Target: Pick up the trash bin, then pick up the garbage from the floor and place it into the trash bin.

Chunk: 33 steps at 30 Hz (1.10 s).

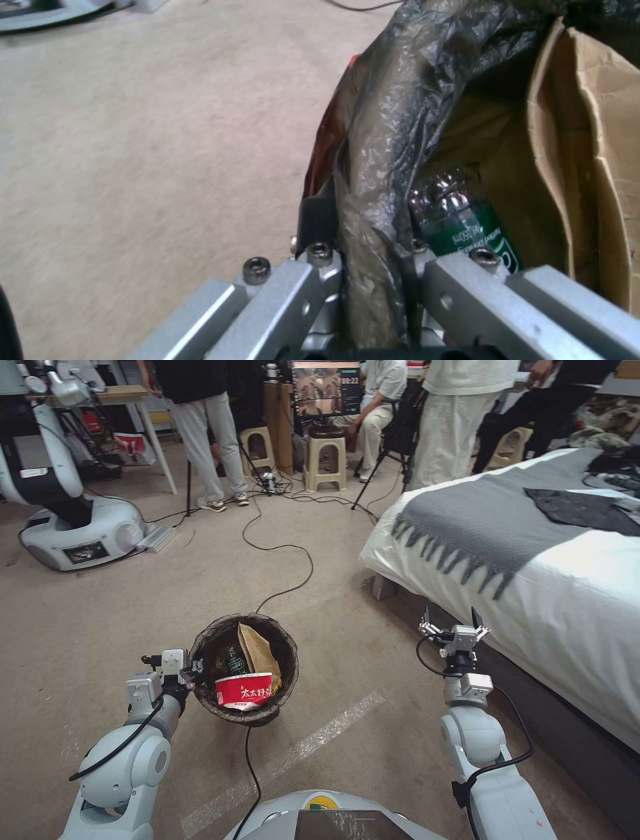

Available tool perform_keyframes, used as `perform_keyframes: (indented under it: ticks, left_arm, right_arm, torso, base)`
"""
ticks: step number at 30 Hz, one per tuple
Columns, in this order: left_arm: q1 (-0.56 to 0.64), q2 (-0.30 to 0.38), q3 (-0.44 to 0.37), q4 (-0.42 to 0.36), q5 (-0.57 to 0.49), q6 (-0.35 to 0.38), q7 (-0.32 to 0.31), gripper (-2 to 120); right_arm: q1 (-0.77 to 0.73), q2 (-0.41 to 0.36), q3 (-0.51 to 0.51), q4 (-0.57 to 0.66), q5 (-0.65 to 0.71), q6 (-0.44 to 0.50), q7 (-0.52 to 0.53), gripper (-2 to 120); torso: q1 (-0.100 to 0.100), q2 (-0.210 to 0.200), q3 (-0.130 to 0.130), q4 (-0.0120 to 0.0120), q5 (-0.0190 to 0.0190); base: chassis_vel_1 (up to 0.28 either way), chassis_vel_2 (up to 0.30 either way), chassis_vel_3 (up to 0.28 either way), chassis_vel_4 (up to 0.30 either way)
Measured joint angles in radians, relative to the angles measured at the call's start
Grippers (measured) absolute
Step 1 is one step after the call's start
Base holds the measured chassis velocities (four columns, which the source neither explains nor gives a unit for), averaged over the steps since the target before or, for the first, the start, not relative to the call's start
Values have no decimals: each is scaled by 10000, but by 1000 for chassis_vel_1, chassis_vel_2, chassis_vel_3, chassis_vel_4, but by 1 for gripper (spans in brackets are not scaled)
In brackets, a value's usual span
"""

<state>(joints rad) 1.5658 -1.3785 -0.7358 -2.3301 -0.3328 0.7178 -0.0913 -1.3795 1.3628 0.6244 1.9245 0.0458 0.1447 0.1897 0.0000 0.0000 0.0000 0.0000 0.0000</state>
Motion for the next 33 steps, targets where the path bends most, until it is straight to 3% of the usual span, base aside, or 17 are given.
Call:
perform_keyframes:
  ticks: [33]
  left_arm:
    - [-27, 31, 73, 95, 111, -23, 127, 0]
  right_arm:
    - [88, -14, -46, -143, -52, 15, -4, 100]
  torso:
    - [0, 0, 0, 1, 0]
  base:
    - [89, 85, 81, 86]
